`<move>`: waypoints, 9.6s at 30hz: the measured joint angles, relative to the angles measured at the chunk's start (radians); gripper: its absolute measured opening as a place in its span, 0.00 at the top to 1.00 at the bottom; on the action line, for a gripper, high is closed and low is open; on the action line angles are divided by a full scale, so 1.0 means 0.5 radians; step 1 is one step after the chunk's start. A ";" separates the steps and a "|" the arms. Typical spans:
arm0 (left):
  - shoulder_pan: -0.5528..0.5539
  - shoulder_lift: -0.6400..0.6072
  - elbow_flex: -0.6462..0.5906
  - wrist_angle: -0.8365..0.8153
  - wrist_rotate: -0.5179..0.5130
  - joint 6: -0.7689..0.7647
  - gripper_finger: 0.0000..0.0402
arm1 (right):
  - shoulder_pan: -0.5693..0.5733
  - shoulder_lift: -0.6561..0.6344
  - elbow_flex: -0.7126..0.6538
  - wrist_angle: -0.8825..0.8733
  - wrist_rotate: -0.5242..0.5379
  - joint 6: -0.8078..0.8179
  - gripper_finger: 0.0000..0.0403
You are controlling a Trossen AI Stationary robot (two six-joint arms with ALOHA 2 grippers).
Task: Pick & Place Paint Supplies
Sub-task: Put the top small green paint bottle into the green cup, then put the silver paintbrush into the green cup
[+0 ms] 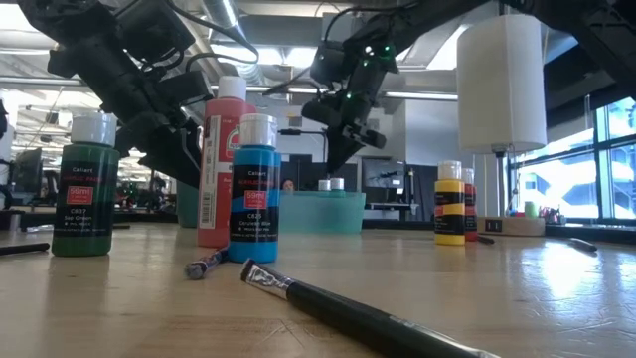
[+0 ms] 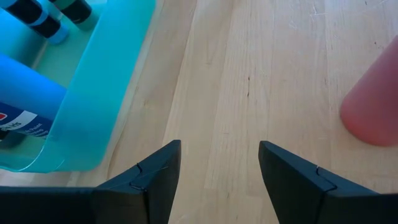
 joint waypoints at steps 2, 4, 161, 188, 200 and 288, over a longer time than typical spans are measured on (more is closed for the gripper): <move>-0.001 0.000 0.000 0.001 0.000 0.000 0.47 | 0.000 0.023 0.001 0.043 -0.003 -0.007 1.00; 0.000 0.000 0.000 0.001 0.000 0.000 0.47 | 0.000 0.047 0.000 0.038 0.013 -0.009 1.00; -0.001 -0.001 0.000 0.013 0.006 0.000 0.47 | 1.511 -1.202 -1.431 -0.986 -0.420 0.858 0.99; -0.001 -0.001 0.000 0.014 0.007 0.000 0.47 | 1.610 -1.202 -1.431 -0.819 -0.343 0.488 0.75; -0.001 -0.001 0.000 0.014 0.007 0.000 0.47 | 1.617 -1.132 -1.431 -0.775 -0.238 0.547 0.71; 0.000 -0.001 0.000 0.014 0.007 0.000 0.47 | 1.852 -0.812 -1.682 -0.488 -0.327 -0.167 0.61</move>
